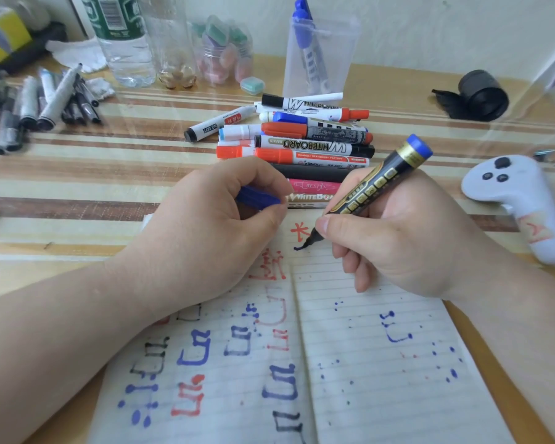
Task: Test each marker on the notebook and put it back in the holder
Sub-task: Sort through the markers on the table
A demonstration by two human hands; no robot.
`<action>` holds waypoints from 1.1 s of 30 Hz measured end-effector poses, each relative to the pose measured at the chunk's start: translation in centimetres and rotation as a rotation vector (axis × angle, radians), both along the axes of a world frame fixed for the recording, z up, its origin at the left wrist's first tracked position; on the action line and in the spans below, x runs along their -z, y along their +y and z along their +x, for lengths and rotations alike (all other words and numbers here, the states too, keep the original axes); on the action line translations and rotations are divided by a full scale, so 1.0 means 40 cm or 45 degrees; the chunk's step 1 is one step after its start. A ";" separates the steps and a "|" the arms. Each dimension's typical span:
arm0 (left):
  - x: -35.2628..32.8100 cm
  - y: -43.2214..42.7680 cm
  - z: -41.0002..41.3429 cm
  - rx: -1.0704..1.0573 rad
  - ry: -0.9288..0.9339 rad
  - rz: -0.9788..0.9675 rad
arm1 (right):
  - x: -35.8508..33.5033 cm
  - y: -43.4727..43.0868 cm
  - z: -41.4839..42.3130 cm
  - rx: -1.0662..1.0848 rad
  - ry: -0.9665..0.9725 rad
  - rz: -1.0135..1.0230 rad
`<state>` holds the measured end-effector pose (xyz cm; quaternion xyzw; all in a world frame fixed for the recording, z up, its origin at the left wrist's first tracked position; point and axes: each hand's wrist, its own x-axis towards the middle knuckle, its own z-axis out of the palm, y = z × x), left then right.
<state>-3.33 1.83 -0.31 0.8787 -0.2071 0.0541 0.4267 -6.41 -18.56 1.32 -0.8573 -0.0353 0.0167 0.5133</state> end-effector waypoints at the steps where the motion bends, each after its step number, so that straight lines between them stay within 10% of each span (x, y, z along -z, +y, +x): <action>1: 0.000 0.000 0.000 0.003 -0.004 0.005 | 0.000 0.000 0.000 0.000 0.000 -0.002; 33: 0.001 -0.002 -0.004 0.040 -0.048 0.038 | 0.002 0.006 -0.004 -0.117 0.002 0.066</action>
